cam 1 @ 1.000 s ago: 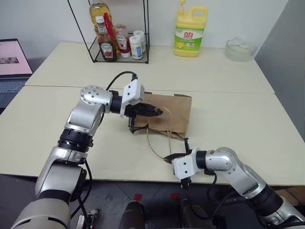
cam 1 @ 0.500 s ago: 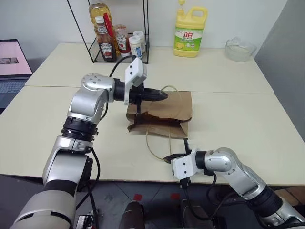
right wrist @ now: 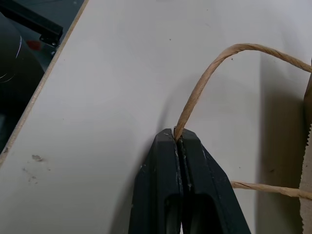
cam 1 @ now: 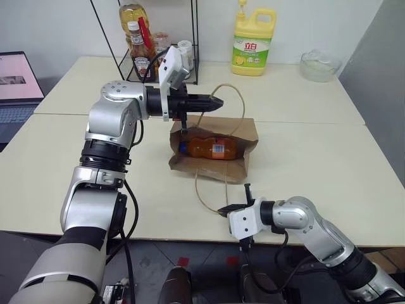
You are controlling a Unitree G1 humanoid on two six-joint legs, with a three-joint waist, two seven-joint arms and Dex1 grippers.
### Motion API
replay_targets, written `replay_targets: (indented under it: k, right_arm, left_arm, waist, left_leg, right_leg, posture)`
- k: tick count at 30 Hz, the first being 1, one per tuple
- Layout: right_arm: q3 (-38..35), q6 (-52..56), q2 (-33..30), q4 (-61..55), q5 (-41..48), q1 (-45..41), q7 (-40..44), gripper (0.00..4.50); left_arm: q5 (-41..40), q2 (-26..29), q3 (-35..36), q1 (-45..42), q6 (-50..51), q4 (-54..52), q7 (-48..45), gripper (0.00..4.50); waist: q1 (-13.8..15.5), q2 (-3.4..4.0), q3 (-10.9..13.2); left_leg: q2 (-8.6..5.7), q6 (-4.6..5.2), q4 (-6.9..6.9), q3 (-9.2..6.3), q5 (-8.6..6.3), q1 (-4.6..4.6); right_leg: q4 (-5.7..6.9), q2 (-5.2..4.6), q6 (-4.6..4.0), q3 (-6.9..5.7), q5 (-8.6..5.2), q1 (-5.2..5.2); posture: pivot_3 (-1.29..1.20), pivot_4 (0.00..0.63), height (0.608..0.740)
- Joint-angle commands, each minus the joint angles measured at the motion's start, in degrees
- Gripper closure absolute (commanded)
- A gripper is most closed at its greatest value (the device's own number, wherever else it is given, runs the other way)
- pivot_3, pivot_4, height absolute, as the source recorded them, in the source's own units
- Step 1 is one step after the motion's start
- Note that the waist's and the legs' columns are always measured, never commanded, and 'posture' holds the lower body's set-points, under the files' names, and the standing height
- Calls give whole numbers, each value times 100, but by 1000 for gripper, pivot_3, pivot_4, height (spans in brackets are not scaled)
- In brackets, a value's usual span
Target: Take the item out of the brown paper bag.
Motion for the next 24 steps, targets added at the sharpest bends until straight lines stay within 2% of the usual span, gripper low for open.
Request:
replay_targets:
  k: [1,6,10,22,24]
  right_arm:
    - [-39,89,-32,-25,-52,138,-13,3867]
    - [-222,-344,-167,-26,-186,143,-337,2264]
    - [-580,-742,-285,-266,-54,255,-661,2264]
    - [-1935,-2148,-677,-1243,1294,1196,-959,2264]
    - [-2086,-1945,-569,-1377,1457,1083,-1036,2264]
  left_arm:
    - [-197,-9,139,-107,79,-306,-93,4500]
    - [-324,9,113,-39,282,-513,-223,4500]
    - [-394,32,109,62,450,-733,-275,4500]
    - [-400,37,50,205,427,-814,-356,4500]
    - [-385,24,55,189,406,-758,-355,4500]
  waist:
    - [1,0,0]
    - [3,0,0]
    - [10,0,0]
    - [10,-2,1]
    - [10,-2,1]
  left_leg:
    - [0,-1,0,0,1,0]
    - [0,-2,0,0,1,-1]
    - [-1,-3,0,0,1,-3]
    - [-2,1,0,1,-1,-5]
    - [-1,3,0,0,-2,-5]
  right_leg:
    - [0,0,0,0,0,-1]
    - [0,0,0,0,0,0]
    - [0,-1,0,0,0,-1]
    - [-1,-1,0,1,0,-2]
    - [-1,0,0,1,0,-1]
  posture:
    - [0,150,740]
    - [0,150,740]
    - [0,150,740]
    - [0,150,740]
    - [0,150,740]
